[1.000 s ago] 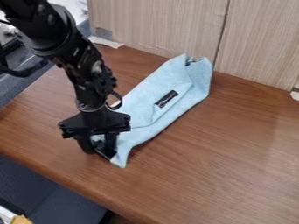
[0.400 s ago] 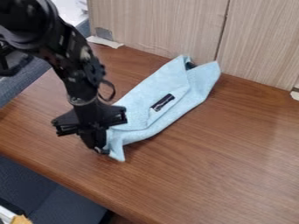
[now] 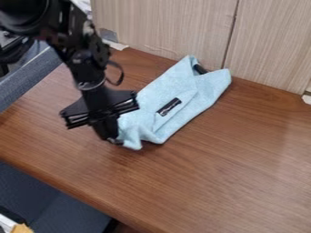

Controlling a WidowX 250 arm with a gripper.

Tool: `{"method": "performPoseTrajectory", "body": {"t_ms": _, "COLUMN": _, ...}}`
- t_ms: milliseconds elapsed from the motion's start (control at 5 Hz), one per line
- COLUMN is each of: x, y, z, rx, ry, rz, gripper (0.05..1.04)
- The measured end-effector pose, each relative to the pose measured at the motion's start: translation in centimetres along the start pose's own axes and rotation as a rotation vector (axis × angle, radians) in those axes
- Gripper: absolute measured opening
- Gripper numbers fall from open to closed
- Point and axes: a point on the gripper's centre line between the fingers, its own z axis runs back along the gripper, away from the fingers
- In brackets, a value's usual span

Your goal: Fold the cloth from bottom to top

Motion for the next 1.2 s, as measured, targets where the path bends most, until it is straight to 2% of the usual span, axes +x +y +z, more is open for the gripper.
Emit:
{"method": "performPoseTrajectory", "body": {"t_ms": 200, "x": 1.8, "y": -3.2, "z": 1.5, "rx": -0.067, "ry": -0.044, "rz": -0.012, "gripper": 0.087}}
{"method": "performPoseTrajectory", "body": {"t_ms": 400, "x": 3.4, "y": -6.7, "z": 1.7, "rx": -0.101, "ry": -0.052, "rz": -0.029, "gripper": 0.087}}
{"method": "performPoseTrajectory", "body": {"t_ms": 600, "x": 4.9, "y": -9.2, "z": 0.7, "rx": -0.137, "ry": -0.045, "rz": -0.006, "gripper": 0.087}}
{"method": "performPoseTrajectory", "body": {"t_ms": 1200, "x": 7.6, "y": -12.9, "z": -3.6, "rx": -0.129, "ry": -0.046, "rz": -0.06, "gripper": 0.086}}
